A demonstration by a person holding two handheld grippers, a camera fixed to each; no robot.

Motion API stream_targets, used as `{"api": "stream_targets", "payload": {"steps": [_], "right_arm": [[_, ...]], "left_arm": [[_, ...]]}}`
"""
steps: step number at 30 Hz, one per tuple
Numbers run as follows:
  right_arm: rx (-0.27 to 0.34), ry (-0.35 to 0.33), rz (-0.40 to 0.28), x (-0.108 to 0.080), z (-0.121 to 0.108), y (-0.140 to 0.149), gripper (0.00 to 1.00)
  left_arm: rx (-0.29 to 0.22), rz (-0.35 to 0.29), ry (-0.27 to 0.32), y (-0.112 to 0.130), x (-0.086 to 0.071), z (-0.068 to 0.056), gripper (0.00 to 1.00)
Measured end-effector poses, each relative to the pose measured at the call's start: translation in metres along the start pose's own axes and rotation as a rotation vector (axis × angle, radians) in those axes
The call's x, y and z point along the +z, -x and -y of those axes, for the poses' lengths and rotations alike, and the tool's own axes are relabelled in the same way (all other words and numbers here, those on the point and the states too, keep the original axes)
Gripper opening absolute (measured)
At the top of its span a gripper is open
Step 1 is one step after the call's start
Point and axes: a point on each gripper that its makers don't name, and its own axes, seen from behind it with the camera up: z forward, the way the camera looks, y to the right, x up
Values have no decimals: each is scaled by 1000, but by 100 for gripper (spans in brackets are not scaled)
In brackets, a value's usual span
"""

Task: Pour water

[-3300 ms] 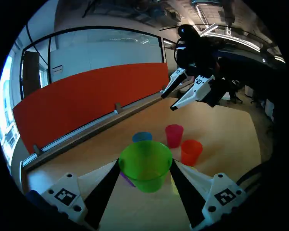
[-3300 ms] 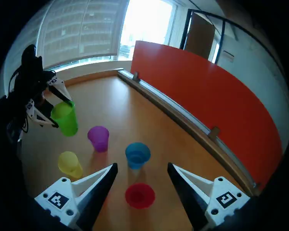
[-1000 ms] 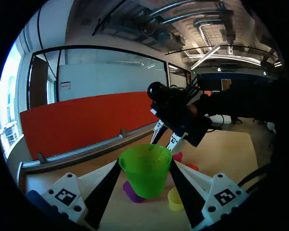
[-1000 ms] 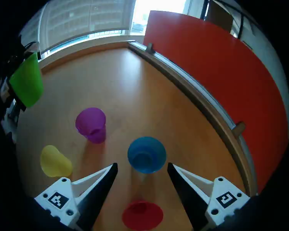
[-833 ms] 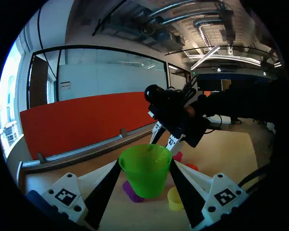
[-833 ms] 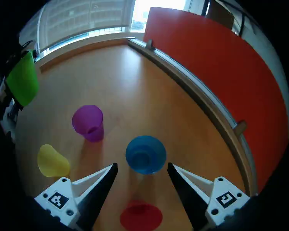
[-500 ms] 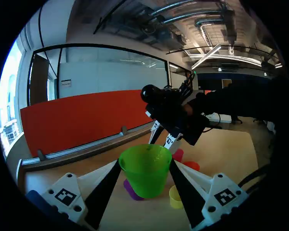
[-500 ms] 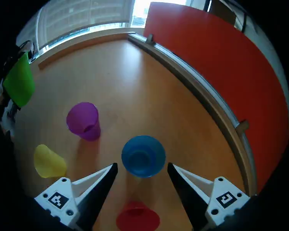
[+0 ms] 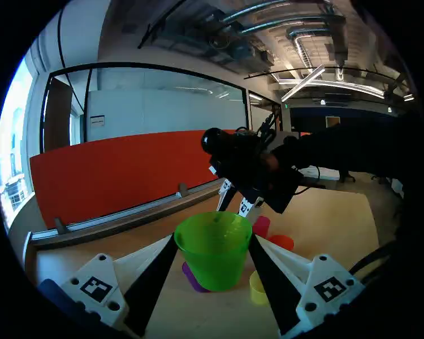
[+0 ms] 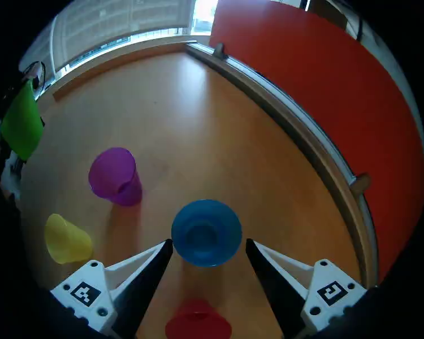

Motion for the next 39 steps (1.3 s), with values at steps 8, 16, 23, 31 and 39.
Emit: {"api": "stream_targets", "payload": {"steps": [8,16,23,31,39], "right_arm": [[0,-3,19,8,0,2,100],[-6,-8,34,16,3,3,100],[-11,-1,32,19,3,2,98],[2,-4,20,20,3,1,95],[9,-4,3,20,4,0,94]], "left_arm": [[2,4,-3,2,0,0,88],[0,5,2,4,1,0,88],[-3,8,-1,5,0,1,88],[0,9,-3,5,-1,1,88],[-1,11,-4,6,0,1,88]]}}
